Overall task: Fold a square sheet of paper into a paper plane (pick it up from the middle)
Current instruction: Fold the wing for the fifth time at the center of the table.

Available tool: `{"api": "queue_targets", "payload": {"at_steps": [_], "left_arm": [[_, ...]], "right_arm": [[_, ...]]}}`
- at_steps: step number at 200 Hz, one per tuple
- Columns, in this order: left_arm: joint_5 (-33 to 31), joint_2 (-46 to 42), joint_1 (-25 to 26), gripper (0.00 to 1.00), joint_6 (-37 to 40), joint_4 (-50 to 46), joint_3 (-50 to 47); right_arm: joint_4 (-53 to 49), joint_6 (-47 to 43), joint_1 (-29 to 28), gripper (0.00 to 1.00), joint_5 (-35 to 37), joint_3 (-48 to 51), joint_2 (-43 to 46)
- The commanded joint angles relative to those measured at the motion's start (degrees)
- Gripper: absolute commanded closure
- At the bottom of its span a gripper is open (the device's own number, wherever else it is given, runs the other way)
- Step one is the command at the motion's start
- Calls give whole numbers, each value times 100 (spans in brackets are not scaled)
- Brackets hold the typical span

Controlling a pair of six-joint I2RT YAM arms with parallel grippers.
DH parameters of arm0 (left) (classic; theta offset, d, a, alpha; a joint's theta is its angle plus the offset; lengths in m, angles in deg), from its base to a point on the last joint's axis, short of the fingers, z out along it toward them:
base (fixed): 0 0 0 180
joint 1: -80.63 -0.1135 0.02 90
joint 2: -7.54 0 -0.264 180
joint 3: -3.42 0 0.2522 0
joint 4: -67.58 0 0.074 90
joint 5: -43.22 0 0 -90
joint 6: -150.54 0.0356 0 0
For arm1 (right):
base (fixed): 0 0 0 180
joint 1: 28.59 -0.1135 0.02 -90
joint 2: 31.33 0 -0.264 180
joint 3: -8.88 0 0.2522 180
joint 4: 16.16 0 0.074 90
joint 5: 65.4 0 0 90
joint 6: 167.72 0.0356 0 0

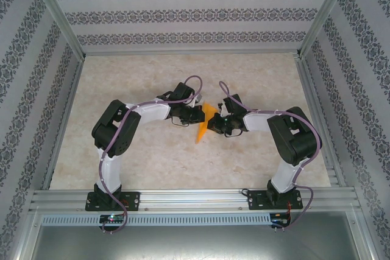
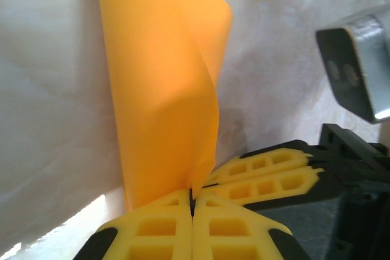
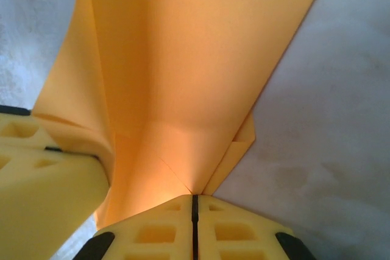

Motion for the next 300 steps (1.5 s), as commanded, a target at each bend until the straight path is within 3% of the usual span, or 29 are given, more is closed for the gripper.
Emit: {"api": "queue_targets", "payload": {"at_steps": [1, 179, 300], "left_arm": [[122, 197, 129, 93, 170, -137, 217], [271, 567, 170, 92, 551, -500, 391], [304, 690, 175, 90, 630, -458, 518]], "right_arm": [[-90, -70, -3, 92, 107, -76, -165], [1063, 474, 120, 93, -307, 400, -65], [884, 386, 610, 87, -435, 598, 488]]}}
